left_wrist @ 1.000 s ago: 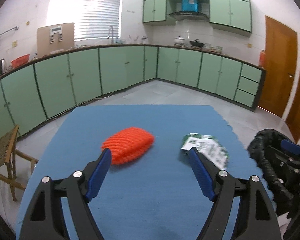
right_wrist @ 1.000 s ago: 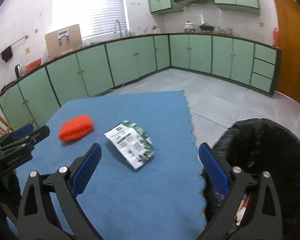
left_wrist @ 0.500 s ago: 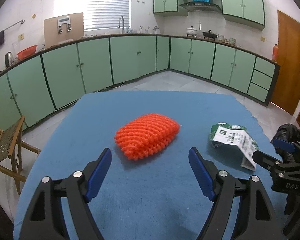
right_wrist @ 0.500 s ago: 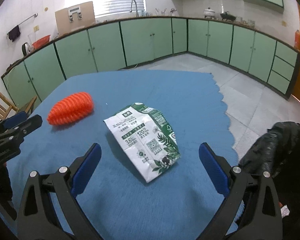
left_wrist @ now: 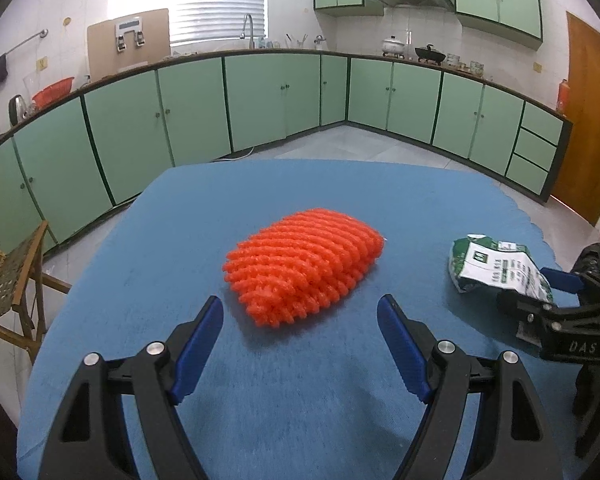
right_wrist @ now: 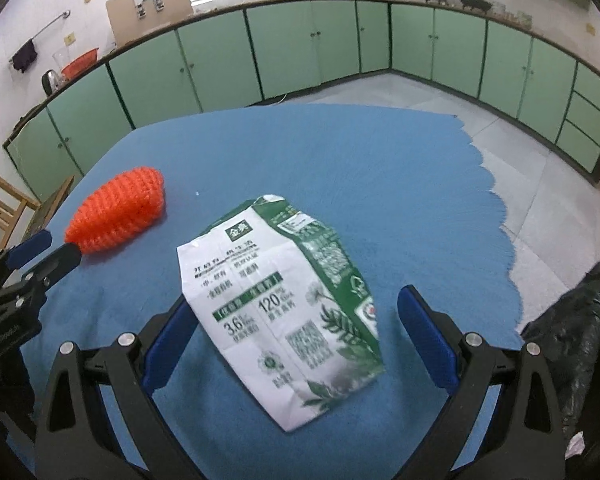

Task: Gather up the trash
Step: 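Grasp the green-white milk bag with the right tool, then grasp the orange foam mesh sleeve with the left tool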

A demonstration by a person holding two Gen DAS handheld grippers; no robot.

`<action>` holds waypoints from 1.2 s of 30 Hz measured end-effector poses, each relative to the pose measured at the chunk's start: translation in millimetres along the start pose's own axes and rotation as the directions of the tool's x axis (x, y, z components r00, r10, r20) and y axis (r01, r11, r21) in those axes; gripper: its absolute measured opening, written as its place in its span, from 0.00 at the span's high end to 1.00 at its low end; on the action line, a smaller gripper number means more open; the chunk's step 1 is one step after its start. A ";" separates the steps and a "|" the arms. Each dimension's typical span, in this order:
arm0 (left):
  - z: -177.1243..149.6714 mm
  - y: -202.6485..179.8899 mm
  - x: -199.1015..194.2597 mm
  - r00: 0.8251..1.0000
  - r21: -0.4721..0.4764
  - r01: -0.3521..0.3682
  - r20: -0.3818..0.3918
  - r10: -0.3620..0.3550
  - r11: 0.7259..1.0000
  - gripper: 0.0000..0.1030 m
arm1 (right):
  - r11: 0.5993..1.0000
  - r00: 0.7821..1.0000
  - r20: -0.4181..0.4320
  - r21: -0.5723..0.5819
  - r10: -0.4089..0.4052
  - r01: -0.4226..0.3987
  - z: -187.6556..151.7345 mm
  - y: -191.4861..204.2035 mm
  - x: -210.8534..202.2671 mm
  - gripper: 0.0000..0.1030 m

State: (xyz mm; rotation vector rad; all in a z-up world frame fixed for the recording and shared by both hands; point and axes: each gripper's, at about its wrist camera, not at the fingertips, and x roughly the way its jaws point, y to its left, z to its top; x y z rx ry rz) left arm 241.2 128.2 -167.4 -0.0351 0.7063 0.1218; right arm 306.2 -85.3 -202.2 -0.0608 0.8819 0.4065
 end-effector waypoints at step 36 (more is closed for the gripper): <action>7.9 -6.9 -56.3 0.997 0.021 0.063 0.032 -0.064 0.998 0.79 | 0.995 0.983 0.186 0.101 -0.001 -0.018 -10.4 16.3 -105.5 0.35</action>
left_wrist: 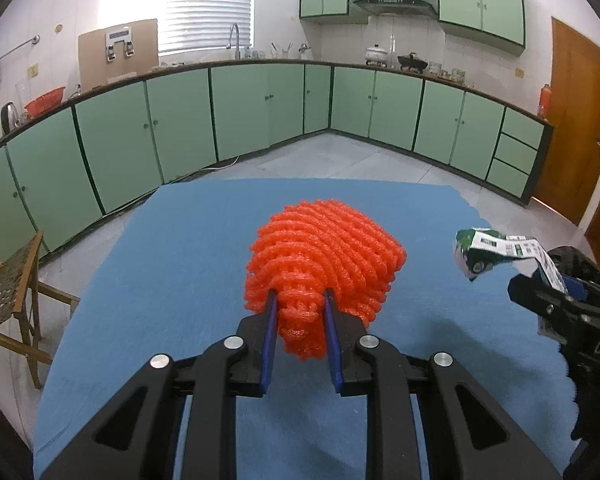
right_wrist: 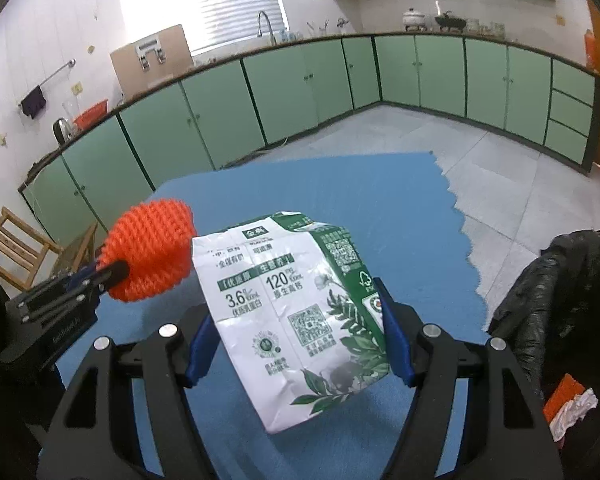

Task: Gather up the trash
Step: 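Grasp the orange foam mesh sleeve with the left tool, then drop the sleeve from the left tool into the bin while the right drops the bag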

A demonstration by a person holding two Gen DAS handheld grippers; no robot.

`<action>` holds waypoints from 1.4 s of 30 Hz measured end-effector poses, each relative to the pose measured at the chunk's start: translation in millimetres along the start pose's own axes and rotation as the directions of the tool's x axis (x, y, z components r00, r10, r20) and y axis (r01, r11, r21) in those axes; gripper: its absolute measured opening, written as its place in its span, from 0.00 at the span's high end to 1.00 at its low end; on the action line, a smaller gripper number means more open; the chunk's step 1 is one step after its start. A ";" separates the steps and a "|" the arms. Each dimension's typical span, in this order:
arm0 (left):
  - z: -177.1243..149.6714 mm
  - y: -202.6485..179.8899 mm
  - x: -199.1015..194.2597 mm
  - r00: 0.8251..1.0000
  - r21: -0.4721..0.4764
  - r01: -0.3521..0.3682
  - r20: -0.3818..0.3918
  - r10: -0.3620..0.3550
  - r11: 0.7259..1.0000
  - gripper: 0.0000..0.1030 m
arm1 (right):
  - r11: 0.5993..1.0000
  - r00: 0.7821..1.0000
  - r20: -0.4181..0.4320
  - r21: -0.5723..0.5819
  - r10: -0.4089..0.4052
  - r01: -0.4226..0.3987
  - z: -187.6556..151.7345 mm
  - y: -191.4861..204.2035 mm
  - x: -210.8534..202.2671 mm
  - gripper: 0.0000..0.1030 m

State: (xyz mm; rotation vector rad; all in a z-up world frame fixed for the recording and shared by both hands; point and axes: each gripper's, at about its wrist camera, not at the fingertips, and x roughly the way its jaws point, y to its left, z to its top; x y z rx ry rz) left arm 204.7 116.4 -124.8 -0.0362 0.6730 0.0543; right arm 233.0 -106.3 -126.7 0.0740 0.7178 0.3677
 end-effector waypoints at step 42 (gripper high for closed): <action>14.1 -92.0 -135.4 0.964 0.120 0.192 0.165 -0.210 0.974 0.79 | 0.989 0.961 0.237 0.064 -0.144 0.132 -19.1 -47.3 -183.9 0.36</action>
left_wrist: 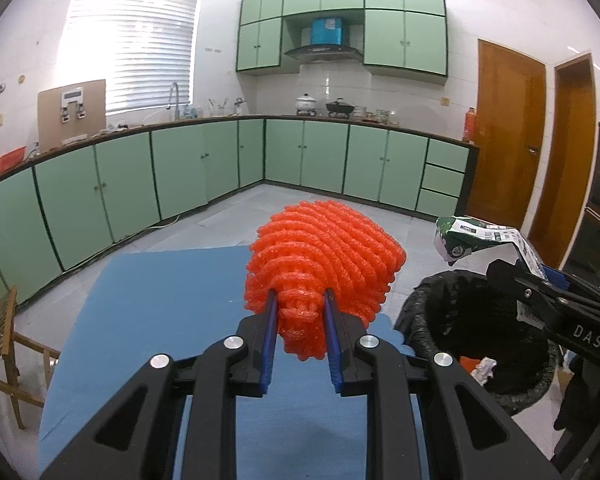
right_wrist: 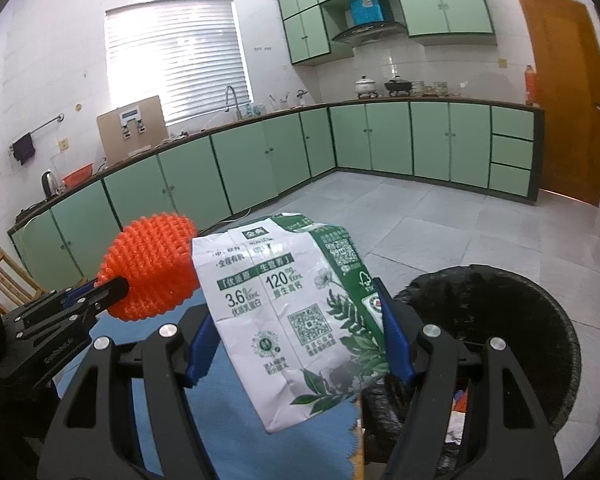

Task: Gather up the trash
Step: 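Drop the sleeve from the left tool into the bin while the right drops the bag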

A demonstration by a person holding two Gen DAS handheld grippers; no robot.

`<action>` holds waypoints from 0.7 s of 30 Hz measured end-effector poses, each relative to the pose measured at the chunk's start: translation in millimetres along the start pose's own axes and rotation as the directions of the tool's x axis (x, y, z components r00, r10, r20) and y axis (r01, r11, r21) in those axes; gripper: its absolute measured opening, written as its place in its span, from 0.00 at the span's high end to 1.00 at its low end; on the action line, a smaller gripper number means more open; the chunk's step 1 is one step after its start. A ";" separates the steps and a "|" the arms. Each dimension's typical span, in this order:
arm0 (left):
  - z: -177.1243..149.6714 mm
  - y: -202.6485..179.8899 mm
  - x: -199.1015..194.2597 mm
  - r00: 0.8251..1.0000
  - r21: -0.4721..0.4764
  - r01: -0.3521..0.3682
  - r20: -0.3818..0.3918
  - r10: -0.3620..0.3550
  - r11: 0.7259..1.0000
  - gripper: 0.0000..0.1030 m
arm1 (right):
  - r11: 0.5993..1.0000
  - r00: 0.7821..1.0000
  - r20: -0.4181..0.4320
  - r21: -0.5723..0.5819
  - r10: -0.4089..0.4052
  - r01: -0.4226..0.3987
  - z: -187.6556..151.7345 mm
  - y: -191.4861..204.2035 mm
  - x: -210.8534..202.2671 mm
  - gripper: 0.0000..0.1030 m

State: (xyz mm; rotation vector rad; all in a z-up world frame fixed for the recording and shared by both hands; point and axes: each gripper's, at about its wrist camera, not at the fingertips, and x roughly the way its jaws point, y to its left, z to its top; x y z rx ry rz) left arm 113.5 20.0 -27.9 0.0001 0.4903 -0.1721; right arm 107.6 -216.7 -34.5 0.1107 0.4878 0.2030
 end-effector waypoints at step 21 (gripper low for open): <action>11.0 -79.1 16.0 0.987 0.065 0.161 -0.014 -0.160 0.985 0.79 | 0.985 0.986 0.028 0.060 -0.163 0.161 -14.9 -81.1 -45.0 0.36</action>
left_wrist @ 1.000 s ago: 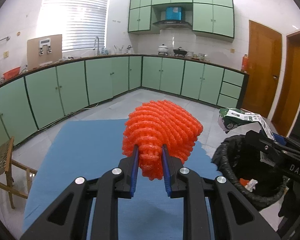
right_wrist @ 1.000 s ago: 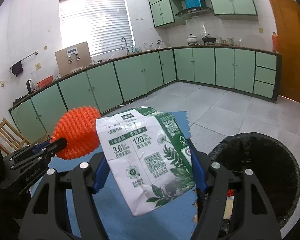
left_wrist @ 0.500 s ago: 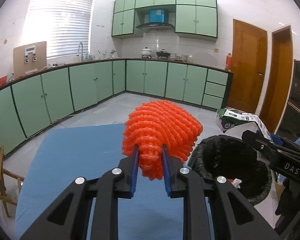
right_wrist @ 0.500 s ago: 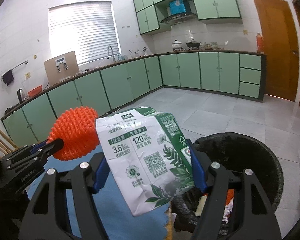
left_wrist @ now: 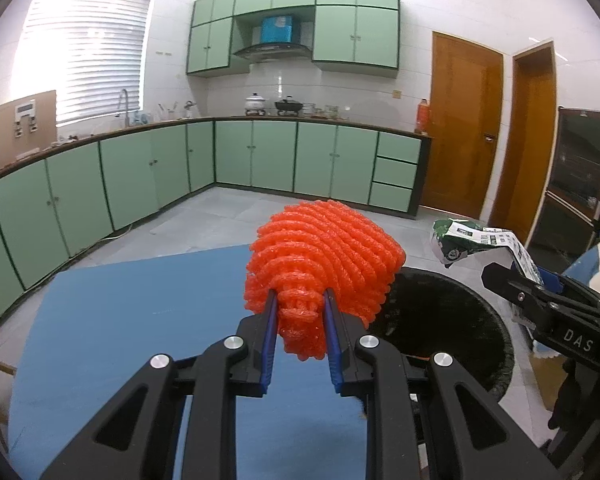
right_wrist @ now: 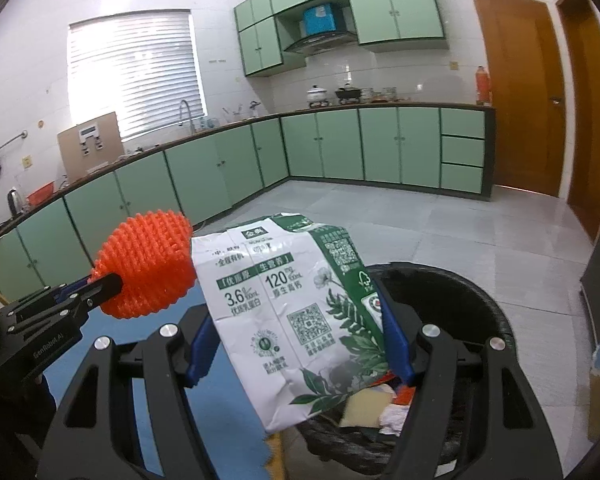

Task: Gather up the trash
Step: 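Drop the sleeve from the left tool into the bin while the right drops the bag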

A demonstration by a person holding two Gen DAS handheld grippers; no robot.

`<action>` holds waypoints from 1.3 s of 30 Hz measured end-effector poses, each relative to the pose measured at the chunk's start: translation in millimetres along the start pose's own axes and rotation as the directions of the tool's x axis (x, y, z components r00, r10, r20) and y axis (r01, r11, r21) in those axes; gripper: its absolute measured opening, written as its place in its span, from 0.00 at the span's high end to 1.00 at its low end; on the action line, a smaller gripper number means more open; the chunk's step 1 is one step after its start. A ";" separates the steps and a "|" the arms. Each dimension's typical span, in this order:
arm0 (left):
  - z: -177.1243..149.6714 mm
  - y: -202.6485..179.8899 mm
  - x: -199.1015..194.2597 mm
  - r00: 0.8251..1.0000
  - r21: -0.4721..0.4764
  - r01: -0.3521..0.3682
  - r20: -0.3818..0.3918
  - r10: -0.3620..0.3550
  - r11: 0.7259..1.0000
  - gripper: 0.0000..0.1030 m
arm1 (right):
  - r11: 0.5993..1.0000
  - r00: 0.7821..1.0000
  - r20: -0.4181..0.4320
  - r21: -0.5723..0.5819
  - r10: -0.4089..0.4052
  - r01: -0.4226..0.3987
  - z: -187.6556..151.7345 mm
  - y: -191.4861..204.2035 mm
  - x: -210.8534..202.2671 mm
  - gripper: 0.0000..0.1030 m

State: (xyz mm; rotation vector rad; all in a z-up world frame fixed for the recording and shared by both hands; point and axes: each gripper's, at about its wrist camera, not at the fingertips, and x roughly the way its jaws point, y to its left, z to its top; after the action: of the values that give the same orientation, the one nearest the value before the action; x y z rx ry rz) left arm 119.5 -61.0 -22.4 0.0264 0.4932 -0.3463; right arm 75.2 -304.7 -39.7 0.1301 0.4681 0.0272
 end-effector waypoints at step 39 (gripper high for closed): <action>-17.8 -119.0 172.5 0.971 0.119 0.182 -0.179 -0.160 0.976 0.70 | 0.963 0.959 -0.188 0.126 -0.211 0.237 -83.5 -142.9 94.3 0.27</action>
State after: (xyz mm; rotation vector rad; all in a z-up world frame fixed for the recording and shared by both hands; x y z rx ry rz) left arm 214.0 -226.2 -111.9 0.1458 0.6411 -0.5498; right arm 121.1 -431.1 -174.5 0.2201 0.6564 -0.2217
